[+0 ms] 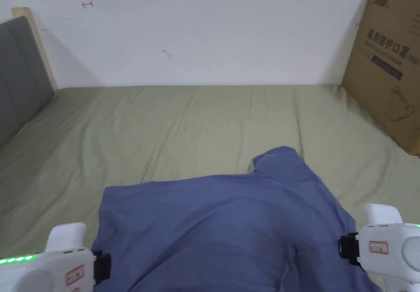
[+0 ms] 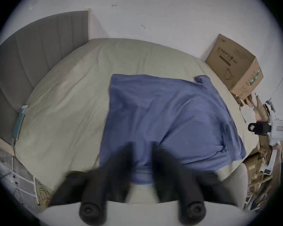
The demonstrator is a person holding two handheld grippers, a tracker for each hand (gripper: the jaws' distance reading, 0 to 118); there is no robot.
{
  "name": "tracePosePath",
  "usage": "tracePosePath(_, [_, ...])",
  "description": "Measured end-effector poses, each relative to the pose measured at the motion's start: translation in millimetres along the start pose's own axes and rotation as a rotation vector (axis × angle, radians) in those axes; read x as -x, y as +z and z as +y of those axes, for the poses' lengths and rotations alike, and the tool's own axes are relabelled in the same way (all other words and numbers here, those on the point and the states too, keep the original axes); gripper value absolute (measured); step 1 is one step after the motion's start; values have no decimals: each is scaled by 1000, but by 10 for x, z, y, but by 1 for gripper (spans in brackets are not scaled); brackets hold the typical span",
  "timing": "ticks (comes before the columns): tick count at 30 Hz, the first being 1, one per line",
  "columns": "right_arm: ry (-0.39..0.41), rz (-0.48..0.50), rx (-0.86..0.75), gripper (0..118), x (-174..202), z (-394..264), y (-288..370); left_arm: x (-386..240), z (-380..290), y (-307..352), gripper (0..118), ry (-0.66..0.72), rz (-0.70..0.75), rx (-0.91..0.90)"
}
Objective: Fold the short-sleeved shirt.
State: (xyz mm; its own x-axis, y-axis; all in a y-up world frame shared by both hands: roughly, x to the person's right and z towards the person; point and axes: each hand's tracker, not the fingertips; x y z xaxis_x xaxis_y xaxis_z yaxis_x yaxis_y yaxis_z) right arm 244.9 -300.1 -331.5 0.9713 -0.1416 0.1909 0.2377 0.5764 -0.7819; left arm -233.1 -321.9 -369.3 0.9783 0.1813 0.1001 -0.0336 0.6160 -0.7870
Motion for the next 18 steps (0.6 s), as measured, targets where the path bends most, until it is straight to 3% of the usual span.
tracePosePath(4, [-31, 110, 114, 1, 254, 6, -413, 3, 93, -267, 0, 68, -38, 47])
tracePosePath(11, [7, 108, 149, 1, 452, 183, -1008, 211, 857, -892, 0, 66, 83, 35])
tracePosePath(12, [15, 105, 151, 1, 475, 233, -1086, 284, 1014, -1010, 9, 80, 109, 20])
tracePosePath(13, [25, 100, 151, 1, 484, 267, -1133, 348, 1196, -1127, 38, 99, 114, 12])
tracePosePath(14, [29, 97, 147, 1, 490, 291, -1155, 403, 1341, -1245, 82, 128, 123, 6])
tracePosePath(15, [32, 97, 144, 1, 495, 320, -1177, 457, 1490, -1399, 118, 121, 121, 23])
tracePosePath(18, [30, 106, 142, 1, 480, 385, -1245, 623, 1808, -1806, 103, 113, 150, 45])
